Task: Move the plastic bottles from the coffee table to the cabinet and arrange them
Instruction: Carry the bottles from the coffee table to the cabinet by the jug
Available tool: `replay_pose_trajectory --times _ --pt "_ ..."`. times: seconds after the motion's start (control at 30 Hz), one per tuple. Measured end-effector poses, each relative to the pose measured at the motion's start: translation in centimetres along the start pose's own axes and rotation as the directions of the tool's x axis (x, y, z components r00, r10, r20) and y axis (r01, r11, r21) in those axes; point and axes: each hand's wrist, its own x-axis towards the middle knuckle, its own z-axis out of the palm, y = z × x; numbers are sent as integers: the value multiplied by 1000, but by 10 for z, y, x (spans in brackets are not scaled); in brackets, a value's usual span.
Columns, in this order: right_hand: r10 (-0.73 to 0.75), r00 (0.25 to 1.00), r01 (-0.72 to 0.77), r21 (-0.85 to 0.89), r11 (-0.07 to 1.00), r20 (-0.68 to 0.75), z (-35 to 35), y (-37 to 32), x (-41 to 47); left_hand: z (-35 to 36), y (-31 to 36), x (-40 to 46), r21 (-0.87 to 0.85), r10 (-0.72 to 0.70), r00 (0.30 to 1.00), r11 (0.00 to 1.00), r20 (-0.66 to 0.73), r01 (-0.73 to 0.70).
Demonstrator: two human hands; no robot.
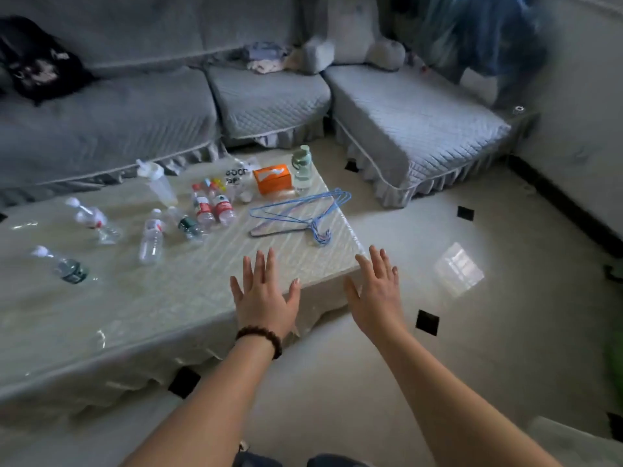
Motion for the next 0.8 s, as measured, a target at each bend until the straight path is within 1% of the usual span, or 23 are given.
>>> replay_pose_trajectory --times 0.23,0.43,0.57,0.67,0.8 --pt "-144 985 145 -6 989 98 81 -132 25 -57 -144 27 8 -175 982 984 -66 176" --pt "-220 962 224 -8 974 160 143 -232 36 -96 -249 50 19 -267 959 963 -99 270" --pt "-247 944 253 0 967 218 170 -277 42 -110 -294 63 17 -327 937 943 -121 332" --pt "-269 933 274 12 962 240 186 -299 51 -115 -318 72 -4 -384 917 923 -106 385" --pt "-293 910 310 -13 951 293 211 -325 75 -116 -348 89 -19 -445 889 895 -104 445"
